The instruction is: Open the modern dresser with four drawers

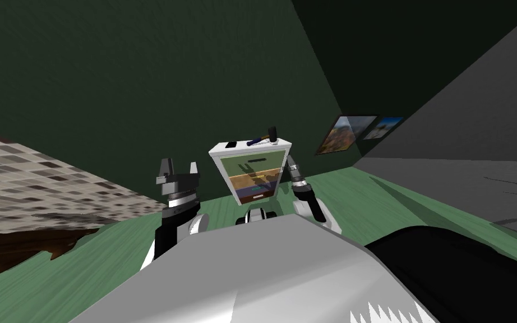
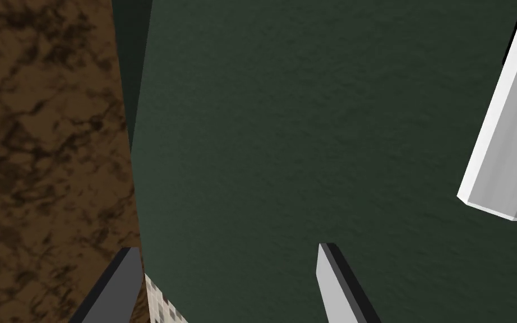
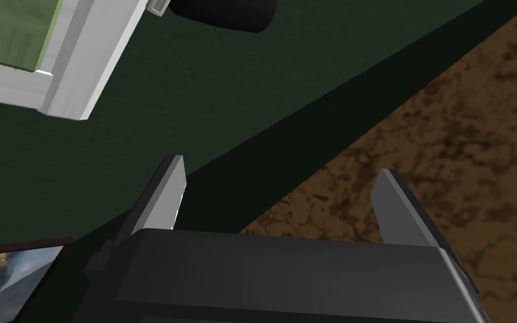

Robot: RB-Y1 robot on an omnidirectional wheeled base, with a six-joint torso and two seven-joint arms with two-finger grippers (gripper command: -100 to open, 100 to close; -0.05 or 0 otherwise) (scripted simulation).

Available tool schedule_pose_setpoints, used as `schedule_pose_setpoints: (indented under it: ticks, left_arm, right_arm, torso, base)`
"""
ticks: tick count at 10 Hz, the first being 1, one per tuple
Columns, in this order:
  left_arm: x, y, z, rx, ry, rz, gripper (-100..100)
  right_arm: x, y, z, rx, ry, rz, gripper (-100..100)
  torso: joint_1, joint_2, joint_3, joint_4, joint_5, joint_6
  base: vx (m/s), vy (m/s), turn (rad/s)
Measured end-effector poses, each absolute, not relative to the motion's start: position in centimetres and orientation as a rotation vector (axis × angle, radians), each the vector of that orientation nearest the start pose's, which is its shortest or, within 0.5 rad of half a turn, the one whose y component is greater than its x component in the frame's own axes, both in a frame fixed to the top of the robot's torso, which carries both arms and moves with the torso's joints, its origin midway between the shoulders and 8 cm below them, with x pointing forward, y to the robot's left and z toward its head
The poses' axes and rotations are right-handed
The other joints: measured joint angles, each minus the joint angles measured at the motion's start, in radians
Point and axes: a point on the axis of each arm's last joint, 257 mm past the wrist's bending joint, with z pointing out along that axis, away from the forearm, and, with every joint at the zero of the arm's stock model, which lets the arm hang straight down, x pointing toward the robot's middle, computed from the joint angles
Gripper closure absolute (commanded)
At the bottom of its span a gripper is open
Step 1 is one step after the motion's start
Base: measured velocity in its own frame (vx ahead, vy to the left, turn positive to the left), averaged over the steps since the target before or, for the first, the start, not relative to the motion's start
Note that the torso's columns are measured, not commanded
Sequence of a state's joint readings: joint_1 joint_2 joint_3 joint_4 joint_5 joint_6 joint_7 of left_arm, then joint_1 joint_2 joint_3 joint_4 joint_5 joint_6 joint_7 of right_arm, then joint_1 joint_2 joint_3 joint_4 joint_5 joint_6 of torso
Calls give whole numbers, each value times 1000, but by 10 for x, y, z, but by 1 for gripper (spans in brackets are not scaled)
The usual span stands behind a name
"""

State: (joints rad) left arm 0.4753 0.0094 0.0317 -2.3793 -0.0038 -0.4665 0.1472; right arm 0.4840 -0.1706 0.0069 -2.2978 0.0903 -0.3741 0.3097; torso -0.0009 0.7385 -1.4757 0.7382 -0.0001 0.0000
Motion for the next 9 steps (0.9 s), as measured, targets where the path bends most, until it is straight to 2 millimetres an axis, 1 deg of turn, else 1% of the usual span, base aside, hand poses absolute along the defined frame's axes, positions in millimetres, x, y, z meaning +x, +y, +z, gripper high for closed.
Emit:
schedule_pose_setpoints:
  ticks: [2,4,6,9]
  left_arm:
    - [328,280,70,-623,524,-1436,0]
    - [328,280,70,-623,524,-1436,0]
    - [328,280,70,-623,524,-1436,0]
    - [328,280,70,-623,524,-1436,0]
  right_arm:
    - [373,-252,-2,328,967,836,-100]
    - [377,-250,-10,271,1008,749,-100]
    - [386,-253,-20,203,1050,645,-100]
    - [395,-254,-35,110,1099,507,-100]
  torso:
    - [1,-1,0,0,0,0]
    - [1,0,0,0,0,0]
    - [1,0,0,0,0,0]
    - [1,-1,0,0,0,0]
  base:
    - [12,59,-18]
    - [2,61,-21]
    - [3,70,-17]
    - [3,62,-15]
